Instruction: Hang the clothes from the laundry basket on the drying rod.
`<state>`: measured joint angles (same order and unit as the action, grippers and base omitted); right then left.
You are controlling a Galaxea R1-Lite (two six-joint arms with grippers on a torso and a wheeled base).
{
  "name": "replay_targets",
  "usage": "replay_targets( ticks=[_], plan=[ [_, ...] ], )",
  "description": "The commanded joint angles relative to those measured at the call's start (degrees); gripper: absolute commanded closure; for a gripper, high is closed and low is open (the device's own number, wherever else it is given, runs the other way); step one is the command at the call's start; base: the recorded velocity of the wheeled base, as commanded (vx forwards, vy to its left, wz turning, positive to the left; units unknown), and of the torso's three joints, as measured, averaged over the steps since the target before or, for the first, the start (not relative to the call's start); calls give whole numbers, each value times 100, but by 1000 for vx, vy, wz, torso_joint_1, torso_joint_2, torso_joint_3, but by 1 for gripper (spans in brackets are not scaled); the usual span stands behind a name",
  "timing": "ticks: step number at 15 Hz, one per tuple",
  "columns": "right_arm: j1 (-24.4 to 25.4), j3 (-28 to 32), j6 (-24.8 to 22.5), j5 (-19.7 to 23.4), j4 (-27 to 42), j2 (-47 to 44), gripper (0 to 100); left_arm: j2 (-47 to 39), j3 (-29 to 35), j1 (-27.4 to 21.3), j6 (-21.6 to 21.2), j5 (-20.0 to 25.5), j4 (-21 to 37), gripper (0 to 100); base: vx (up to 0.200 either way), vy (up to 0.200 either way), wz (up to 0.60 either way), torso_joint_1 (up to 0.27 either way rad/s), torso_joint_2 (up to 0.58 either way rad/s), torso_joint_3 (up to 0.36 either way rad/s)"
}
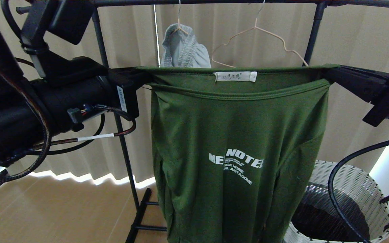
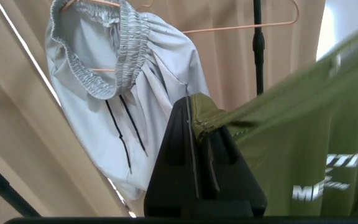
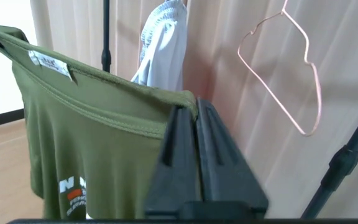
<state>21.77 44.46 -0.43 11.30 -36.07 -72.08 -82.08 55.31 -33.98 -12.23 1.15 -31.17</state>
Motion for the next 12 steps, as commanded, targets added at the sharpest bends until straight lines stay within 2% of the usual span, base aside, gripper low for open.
replay_targets(
  ticks=[1,5,8,12],
  plan=[
    [2,-25,-1,-5,12,-8,0,43,-73,5,1,0,-3,100,0,0,0,0,0,0],
    [11,-236,16,4,-49,10,0,87,-222,119,-8,-18,-3,100,0,0,0,0,0,0],
    [205,-412,34,13,-67,54,0,78,-293,313,-148,-246,-3,100,0,0,0,0,0,0],
    [530,-930,51,30,-638,72,0,78,-530,682,-465,-282,-3,100,0,0,0,0,0,0]
  ],
)
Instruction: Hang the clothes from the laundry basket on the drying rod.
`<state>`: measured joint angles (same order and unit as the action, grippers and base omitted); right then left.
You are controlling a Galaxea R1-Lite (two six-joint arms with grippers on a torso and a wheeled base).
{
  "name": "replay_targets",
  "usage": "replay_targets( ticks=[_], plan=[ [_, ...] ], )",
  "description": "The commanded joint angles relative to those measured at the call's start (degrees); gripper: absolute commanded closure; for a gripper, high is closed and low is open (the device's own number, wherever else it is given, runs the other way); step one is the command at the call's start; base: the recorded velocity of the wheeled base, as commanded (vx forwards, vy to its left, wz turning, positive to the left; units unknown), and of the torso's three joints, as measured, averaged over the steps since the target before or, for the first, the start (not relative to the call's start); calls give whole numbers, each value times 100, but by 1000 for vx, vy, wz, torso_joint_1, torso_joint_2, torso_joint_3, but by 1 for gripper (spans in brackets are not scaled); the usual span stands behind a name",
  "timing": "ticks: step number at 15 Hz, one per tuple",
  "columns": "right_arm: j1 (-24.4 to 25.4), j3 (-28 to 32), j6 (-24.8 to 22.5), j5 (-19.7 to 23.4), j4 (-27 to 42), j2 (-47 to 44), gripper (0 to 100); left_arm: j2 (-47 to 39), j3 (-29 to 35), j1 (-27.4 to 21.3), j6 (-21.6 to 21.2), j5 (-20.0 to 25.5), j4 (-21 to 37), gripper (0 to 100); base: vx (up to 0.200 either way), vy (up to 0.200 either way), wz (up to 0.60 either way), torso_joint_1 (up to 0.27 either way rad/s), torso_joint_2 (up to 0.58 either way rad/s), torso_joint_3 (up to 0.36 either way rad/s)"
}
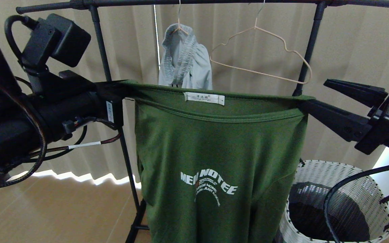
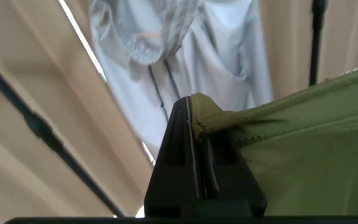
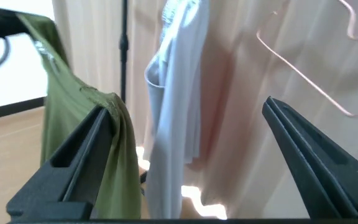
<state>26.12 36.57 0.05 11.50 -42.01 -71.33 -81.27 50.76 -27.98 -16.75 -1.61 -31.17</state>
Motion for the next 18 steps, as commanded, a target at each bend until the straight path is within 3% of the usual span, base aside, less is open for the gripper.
replay_targets(
  ticks=[1,7,11,13,15,18],
  plan=[
    [95,-238,4,19,-132,-4,0,-2,-119,91,-13,-6,-3,100,0,0,0,0,0,0],
    [95,-467,21,520,-176,251,0,-11,-137,398,-21,-164,-12,100,0,0,0,0,0,0],
    [33,-599,-31,494,-150,251,0,42,-154,425,-21,-199,-12,100,0,0,0,0,0,0],
    [-301,-810,-75,406,-97,233,0,182,-286,425,-21,-270,-3,100,0,0,0,0,0,0],
    [-398,-1012,-260,11,-71,233,0,358,-479,486,-13,-270,-3,100,0,0,0,0,0,0],
    [-424,-1135,-269,-1035,272,268,0,622,-690,627,23,-235,-3,100,0,0,0,0,0,0]
  ],
)
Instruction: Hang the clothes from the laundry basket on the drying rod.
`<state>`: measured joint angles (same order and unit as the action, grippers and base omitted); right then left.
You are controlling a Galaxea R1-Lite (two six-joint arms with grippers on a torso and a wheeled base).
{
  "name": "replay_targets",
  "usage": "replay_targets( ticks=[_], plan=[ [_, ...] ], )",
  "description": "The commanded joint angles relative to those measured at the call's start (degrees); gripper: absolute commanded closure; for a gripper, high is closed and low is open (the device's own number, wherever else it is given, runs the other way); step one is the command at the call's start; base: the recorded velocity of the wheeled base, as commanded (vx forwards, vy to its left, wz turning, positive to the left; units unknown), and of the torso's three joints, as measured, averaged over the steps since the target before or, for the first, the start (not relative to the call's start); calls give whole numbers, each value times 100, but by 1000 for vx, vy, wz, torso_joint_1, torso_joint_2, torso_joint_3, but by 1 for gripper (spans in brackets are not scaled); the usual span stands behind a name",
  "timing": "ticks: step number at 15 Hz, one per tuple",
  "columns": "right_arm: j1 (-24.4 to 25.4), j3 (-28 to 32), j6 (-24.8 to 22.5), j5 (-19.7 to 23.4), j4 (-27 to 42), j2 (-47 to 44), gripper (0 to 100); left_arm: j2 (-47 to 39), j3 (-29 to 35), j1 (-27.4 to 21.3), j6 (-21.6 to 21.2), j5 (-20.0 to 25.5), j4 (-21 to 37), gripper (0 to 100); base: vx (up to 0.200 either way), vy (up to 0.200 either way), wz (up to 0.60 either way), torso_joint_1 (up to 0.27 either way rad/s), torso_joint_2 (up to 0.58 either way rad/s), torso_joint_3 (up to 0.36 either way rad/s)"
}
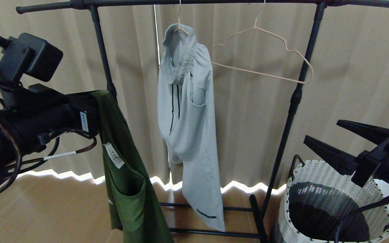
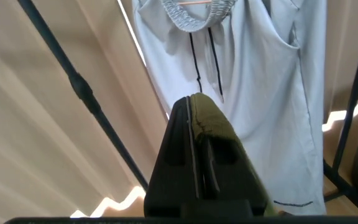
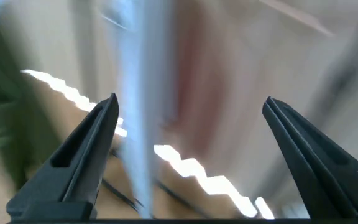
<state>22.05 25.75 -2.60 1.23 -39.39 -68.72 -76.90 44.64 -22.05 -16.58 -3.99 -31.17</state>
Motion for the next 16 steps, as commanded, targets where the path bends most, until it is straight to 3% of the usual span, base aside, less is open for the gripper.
replay_targets(
  ticks=[1,4,6,10,16],
  plan=[
    [-17,-61,-4,-448,195,8,0,333,-237,34,6,21,6,100,0,0,0,0,0,0],
    [-17,-281,-4,-1107,230,113,0,738,-623,52,14,29,6,100,0,0,0,0,0,0],
    [-78,-456,-241,-1116,247,306,0,808,-667,52,6,38,6,100,0,0,0,0,0,0],
    [-861,-703,-628,-1107,142,298,0,826,-676,52,14,29,6,100,0,0,0,0,0,0],
    [-852,-993,-637,-1081,-280,245,0,746,-623,34,-30,29,6,100,0,0,0,0,0,0]
  ],
)
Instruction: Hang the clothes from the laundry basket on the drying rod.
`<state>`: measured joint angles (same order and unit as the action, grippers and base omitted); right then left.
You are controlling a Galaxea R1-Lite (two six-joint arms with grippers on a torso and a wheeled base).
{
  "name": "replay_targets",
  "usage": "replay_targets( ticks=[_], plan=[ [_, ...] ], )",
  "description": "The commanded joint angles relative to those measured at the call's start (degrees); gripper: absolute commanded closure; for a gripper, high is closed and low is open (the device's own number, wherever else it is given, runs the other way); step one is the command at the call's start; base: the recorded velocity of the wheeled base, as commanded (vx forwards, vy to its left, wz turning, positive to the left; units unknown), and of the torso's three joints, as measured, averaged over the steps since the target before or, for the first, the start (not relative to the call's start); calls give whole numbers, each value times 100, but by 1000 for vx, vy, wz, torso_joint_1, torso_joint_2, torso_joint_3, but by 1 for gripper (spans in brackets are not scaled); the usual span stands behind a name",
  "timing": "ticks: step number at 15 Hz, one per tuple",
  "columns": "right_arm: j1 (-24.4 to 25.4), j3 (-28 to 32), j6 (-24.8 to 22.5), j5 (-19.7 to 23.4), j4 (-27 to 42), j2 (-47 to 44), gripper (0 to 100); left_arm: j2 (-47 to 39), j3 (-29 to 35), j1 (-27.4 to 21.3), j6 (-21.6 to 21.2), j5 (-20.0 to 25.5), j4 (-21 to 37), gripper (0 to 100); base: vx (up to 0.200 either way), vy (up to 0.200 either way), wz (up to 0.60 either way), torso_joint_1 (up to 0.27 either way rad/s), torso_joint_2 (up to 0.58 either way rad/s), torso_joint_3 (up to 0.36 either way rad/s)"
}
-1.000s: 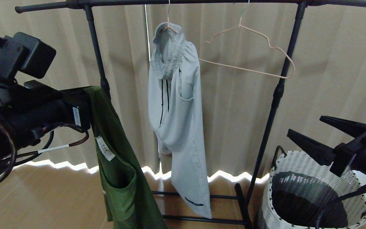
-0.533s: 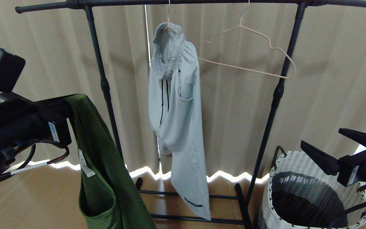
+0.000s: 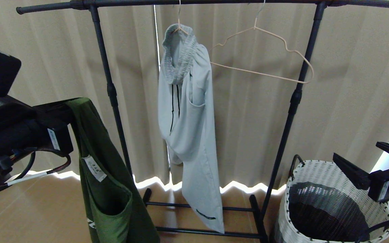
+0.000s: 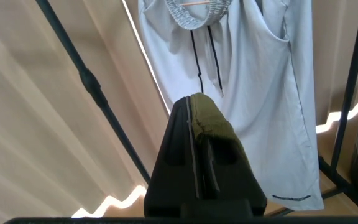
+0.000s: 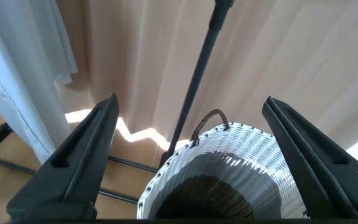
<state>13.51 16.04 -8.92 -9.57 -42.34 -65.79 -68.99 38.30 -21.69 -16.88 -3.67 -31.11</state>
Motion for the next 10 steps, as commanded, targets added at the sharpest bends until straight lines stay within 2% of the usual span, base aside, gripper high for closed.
replay_targets(
  ticks=[1,4,10],
  plan=[
    [-6,-5,-13,8,-11,-39,0,-62,11,-2,1,-2,0,100,0,0,0,0,0,0],
    [-6,4,-408,17,-29,5,0,-45,-42,42,10,-2,0,100,0,0,0,0,0,0],
    [-6,-40,-408,25,-266,-13,0,-36,-332,103,36,24,-9,100,0,0,0,0,0,0]
  ],
)
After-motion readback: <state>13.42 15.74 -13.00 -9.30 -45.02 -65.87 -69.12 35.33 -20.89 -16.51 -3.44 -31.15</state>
